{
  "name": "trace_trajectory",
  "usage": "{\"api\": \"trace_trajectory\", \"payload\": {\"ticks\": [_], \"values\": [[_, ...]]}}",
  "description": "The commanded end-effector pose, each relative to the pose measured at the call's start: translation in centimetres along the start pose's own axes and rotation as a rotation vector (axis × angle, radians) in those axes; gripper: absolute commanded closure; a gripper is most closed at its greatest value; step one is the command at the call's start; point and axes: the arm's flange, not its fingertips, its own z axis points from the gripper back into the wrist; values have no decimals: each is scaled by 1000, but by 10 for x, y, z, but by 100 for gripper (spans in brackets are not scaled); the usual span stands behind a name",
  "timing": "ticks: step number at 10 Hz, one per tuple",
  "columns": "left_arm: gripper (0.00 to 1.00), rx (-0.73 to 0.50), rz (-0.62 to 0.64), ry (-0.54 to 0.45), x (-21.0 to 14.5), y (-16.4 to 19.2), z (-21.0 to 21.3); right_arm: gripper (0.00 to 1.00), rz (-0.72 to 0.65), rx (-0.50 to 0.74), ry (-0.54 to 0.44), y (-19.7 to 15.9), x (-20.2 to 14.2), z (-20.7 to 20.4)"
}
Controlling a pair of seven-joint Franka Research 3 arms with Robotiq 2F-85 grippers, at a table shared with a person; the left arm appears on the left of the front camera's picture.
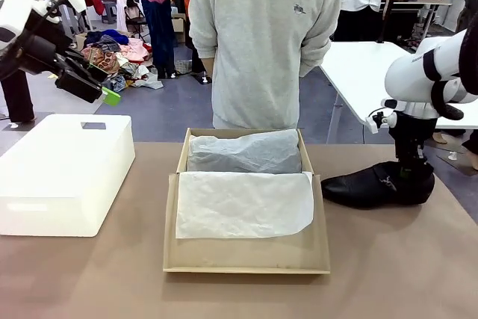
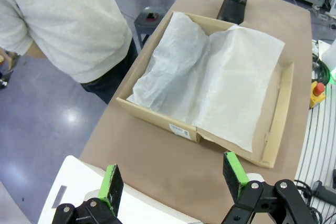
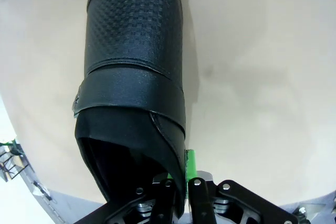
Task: Pack the shoes into the box.
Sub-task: Place the other shoe of the Shoes into the Shoes Box.
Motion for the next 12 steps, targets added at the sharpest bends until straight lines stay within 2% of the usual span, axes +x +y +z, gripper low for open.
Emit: {"api": "trace_trajectory", "payload": {"ticks": [1,4,6,8,10,11,12], "values": [[0,-14,-12,-15,-1,1,0,100,-84,26,-20,7,0,38],[0,-14,-12,-15,-1,1,0,100,-200,63,-90,29,0,86],[0,-14,-12,-15,-1,1,0,100,-419,63,-103,46,3,115],[0,-14,-12,-15,-1,1,0,100,-478,69,-131,63,14,133],[0,-14,-12,-15,-1,1,0,100,-494,57,-117,75,25,143],[0,-14,-12,-15,-1,1,0,100,-493,36,-92,78,25,142],[0,-14,-12,-15,-1,1,0,100,-475,55,-108,67,16,139]]}}
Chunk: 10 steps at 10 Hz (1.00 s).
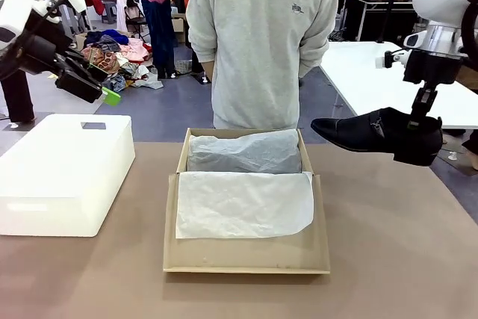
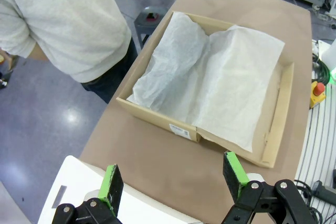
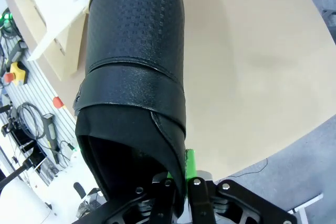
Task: Pack the shoes into the box.
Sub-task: Place the other shoe of the Shoes into the Shoes Box.
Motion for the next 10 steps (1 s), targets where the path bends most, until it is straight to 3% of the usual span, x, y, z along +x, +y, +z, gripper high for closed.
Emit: {"api": "trace_trajectory", "payload": {"ticks": [1,5,8,10], "values": [[0,-14,-12,-15,-1,1,0,100,-2,7,-4,-7,-5,-2],[0,-14,-12,-15,-1,1,0,100,-11,12,5,-7,-4,-6],[0,-14,-12,-15,-1,1,0,100,-253,-57,-136,32,15,18],[0,-14,-12,-15,-1,1,0,100,-421,-92,-149,66,25,29]]}}
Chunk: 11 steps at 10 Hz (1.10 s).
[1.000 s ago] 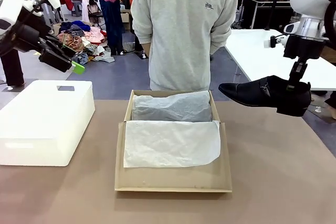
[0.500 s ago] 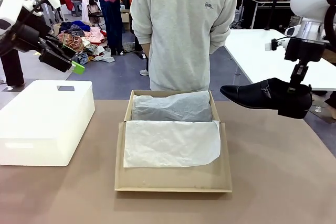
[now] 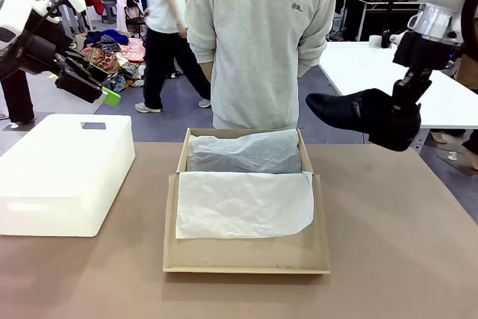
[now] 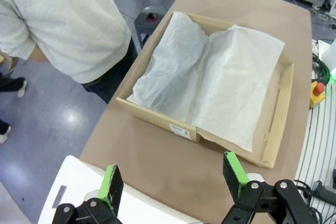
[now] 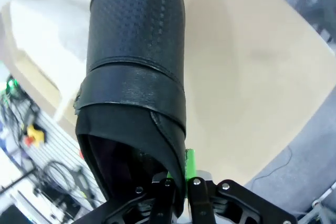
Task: Pack the shoes into the box.
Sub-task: Place the other shoe of the Shoes into the Shoes Box.
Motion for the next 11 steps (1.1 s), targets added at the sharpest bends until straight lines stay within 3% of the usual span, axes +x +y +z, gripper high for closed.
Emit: {"api": "trace_trajectory", "payload": {"ticks": [1,4,7,11], "values": [[0,-14,-12,-16,-1,1,0,100,-243,-96,-21,45,-1,1],[0,-14,-12,-16,-1,1,0,100,-407,-145,13,99,25,4],[0,-14,-12,-16,-1,1,0,100,-617,-261,-58,141,52,4],[0,-14,-12,-16,-1,1,0,100,-687,-231,-114,167,73,-4]]}}
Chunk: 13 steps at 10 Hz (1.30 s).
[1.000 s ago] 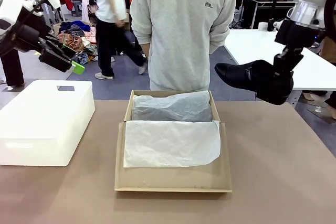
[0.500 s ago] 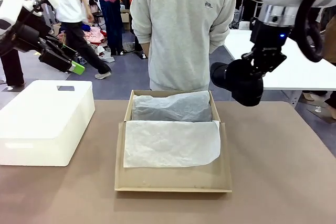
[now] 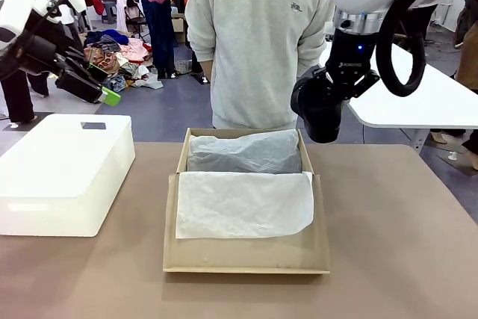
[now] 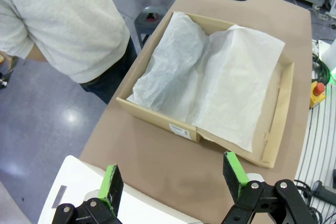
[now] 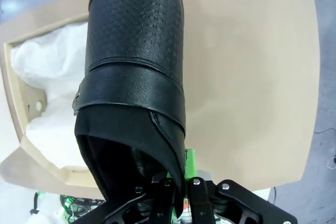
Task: Pack the shoes into the box.
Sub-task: Place the other shoe of the Shoes into the Shoes Box.
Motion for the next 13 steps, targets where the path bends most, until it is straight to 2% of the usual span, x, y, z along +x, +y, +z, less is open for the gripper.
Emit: {"api": "trace_trajectory", "payload": {"ticks": [1,2,7,9,11,13], "values": [[0,-14,-12,-16,-1,1,0,100,26,21,-30,-1,6,2],[0,-14,-12,-16,-1,1,0,100,0,0,0,0,0,0],[0,-14,-12,-16,-1,1,0,100,1,-1,10,1,2,-5],[0,-14,-12,-16,-1,1,0,100,-162,7,-45,28,-21,4],[0,-14,-12,-16,-1,1,0,100,-382,-39,-46,61,-39,7],[0,-14,-12,-16,-1,1,0,100,-517,-48,-1,93,-56,12]]}}
